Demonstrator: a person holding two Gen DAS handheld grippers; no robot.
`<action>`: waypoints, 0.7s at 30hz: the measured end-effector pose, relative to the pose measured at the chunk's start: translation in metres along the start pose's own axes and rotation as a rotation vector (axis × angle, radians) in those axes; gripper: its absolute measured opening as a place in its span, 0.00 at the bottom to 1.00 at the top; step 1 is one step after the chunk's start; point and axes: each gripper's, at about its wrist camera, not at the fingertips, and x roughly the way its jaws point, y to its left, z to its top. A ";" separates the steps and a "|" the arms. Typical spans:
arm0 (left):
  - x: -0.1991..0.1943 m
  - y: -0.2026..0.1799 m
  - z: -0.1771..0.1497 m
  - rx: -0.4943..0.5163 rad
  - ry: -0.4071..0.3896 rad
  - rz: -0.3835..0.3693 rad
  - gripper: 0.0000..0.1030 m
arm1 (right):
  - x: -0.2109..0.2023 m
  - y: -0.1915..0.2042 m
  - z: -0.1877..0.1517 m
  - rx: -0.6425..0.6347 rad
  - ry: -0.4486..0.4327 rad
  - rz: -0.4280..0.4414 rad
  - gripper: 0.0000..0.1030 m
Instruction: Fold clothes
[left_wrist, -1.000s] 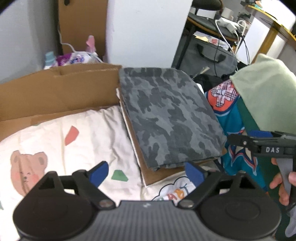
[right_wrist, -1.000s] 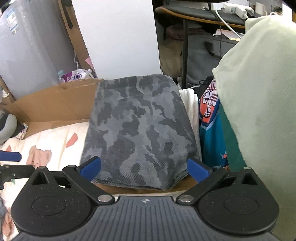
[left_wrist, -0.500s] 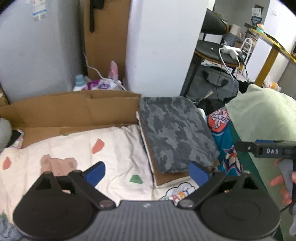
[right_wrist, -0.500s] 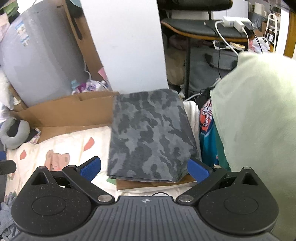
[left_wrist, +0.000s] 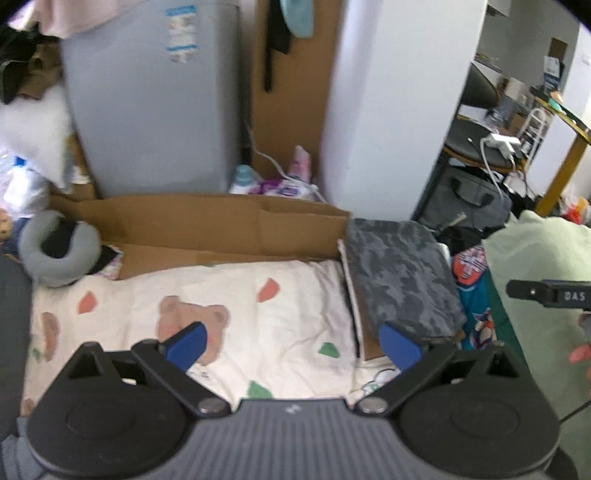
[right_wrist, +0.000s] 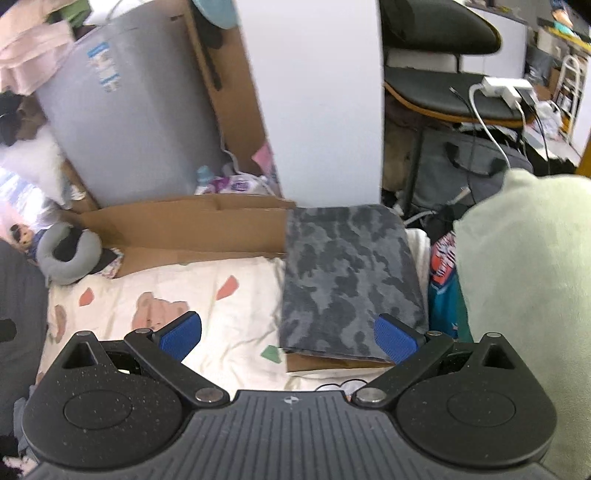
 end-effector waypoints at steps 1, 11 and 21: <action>-0.007 0.005 -0.001 -0.004 -0.003 0.011 0.98 | -0.004 0.006 0.001 -0.011 0.001 0.004 0.99; -0.080 0.058 -0.027 -0.060 -0.027 0.119 0.99 | -0.043 0.063 -0.001 -0.101 -0.013 0.043 0.99; -0.144 0.105 -0.057 -0.130 -0.050 0.225 0.99 | -0.071 0.108 -0.009 -0.199 -0.029 0.088 0.99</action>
